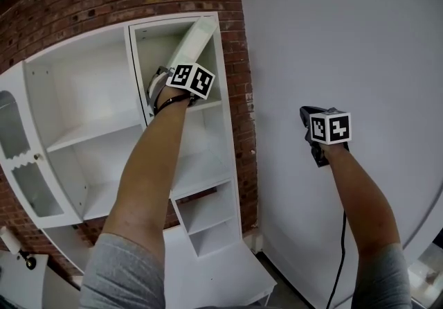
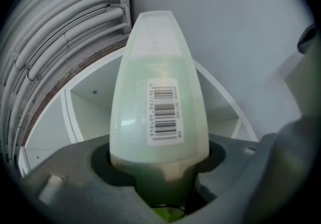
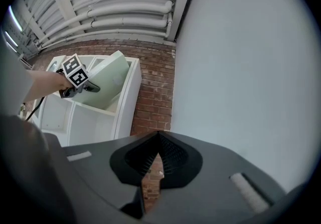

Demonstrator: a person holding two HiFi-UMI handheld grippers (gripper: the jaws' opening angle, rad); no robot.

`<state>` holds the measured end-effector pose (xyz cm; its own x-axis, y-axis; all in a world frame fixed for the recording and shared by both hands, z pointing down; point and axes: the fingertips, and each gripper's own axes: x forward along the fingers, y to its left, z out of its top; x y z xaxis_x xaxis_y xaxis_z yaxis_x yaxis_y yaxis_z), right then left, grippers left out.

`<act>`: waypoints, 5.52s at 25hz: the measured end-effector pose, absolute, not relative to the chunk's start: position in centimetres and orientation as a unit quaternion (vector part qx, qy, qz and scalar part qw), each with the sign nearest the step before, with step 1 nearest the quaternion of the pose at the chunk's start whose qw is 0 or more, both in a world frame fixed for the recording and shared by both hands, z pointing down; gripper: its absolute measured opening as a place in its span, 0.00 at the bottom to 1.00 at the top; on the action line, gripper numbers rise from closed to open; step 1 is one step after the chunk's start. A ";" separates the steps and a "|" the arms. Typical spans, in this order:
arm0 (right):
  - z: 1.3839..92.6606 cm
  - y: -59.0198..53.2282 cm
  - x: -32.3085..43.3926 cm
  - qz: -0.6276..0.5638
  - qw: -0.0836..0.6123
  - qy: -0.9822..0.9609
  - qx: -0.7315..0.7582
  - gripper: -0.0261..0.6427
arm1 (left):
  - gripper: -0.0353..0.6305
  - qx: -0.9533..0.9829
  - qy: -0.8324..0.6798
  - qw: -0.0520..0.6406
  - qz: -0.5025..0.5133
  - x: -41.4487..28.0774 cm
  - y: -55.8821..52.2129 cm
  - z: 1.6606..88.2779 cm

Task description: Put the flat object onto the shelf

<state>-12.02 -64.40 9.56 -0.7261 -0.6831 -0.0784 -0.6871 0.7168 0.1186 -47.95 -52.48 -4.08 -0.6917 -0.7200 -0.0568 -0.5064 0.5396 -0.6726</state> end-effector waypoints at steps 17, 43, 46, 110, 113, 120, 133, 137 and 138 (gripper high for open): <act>10.7 -67.1 -15.6 0.067 -0.008 0.914 -0.399 0.05 | 0.51 -0.347 0.864 0.161 -0.327 -53.6 -57.0 -4.0; 11.8 -61.2 -8.0 0.062 0.002 0.910 -0.410 0.05 | 0.85 -0.453 0.826 0.224 -0.249 -45.4 -53.2 -4.9; 12.0 -59.8 -6.1 0.064 0.000 0.913 -0.403 0.05 | 0.85 -0.479 0.813 0.227 -0.239 -41.7 -51.4 -4.7; 66.7 -33.1 11.8 -0.194 -0.113 0.896 -0.383 0.05 | 0.06 -0.901 0.380 -0.199 -0.056 -4.4 -30.6 65.6; 66.9 -33.2 12.1 -0.202 -0.111 0.894 -0.385 0.05 | 0.05 -0.902 0.385 -0.189 -0.058 -4.7 -30.8 65.2; 65.0 -34.3 12.2 -0.183 -0.103 0.898 -0.387 0.05 | 0.05 -0.902 0.395 -0.170 -0.047 -5.4 -32.3 63.4; 64.2 -34.9 12.3 -0.173 -0.108 0.900 -0.386 0.05 | 0.06 -0.903 0.394 -0.164 -0.043 -5.5 -32.6 62.5; 64.0 -35.1 12.4 -0.168 -0.112 0.900 -0.386 0.05 | 0.06 -0.904 0.394 -0.164 -0.043 -5.4 -32.8 62.4; 64.0 -35.2 12.4 -0.168 -0.113 0.900 -0.386 0.05 | 0.06 -0.904 0.393 -0.164 -0.043 -5.4 -32.9 62.3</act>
<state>12.36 -35.16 63.96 -0.6768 -0.6563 0.3335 -0.7324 0.6460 -0.2150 -5.42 -32.85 62.32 0.6871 -0.6966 0.2065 -0.7248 -0.6372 0.2619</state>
